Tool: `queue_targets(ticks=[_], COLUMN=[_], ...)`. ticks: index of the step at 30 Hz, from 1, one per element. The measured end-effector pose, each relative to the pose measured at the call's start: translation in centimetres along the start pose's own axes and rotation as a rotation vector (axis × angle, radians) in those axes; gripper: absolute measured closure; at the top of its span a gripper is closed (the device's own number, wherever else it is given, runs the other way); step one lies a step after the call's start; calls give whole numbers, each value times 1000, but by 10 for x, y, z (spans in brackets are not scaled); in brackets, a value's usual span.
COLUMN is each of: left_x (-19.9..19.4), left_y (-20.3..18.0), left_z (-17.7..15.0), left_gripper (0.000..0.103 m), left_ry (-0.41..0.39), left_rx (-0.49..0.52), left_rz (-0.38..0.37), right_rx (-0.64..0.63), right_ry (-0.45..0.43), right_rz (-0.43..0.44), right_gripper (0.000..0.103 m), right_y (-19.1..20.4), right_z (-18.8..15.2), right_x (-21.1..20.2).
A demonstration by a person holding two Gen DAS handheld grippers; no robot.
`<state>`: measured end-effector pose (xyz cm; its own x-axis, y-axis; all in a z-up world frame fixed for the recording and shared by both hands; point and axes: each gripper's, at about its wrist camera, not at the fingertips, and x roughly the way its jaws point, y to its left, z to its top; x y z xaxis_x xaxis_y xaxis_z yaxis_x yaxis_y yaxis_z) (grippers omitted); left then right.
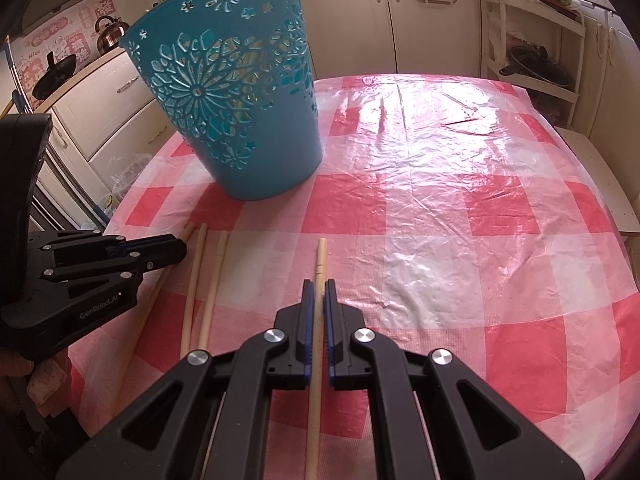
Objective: Organize utensils
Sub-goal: 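Lift the left tool's chopstick over the basket and lower it inside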
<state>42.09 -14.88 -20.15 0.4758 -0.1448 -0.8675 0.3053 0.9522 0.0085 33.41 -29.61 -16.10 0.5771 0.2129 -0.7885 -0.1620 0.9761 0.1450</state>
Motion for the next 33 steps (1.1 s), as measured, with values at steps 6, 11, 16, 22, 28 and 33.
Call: queue_targets(ticks=[6, 11, 16, 22, 28, 33], left_x=[-1, -17, -73, -164, -211, -205], left_y=[6, 9, 27, 43, 52, 57], left_z=[0, -10, -14, 31, 93, 137], left_gripper=[98, 98, 98, 98, 98, 98], left_ry=[6, -13, -101, -339, -567, -667], left_rx=[-26, -43, -120, -188, -237, -298], left_rz=[6, -31, -144, -237, -224, -199], right_rx=[-1, 12, 17, 17, 17, 24], right_ry=[-3, -5, -6, -7, -7, -7], right_rz=[3, 16, 20, 16, 17, 24], right_gripper=[96, 96, 96, 96, 96, 96], right_y=[2, 1, -1, -1, -1, -2], right_z=[0, -1, -1, -1, -1, -1], right_x=[3, 2, 1, 1, 1, 1])
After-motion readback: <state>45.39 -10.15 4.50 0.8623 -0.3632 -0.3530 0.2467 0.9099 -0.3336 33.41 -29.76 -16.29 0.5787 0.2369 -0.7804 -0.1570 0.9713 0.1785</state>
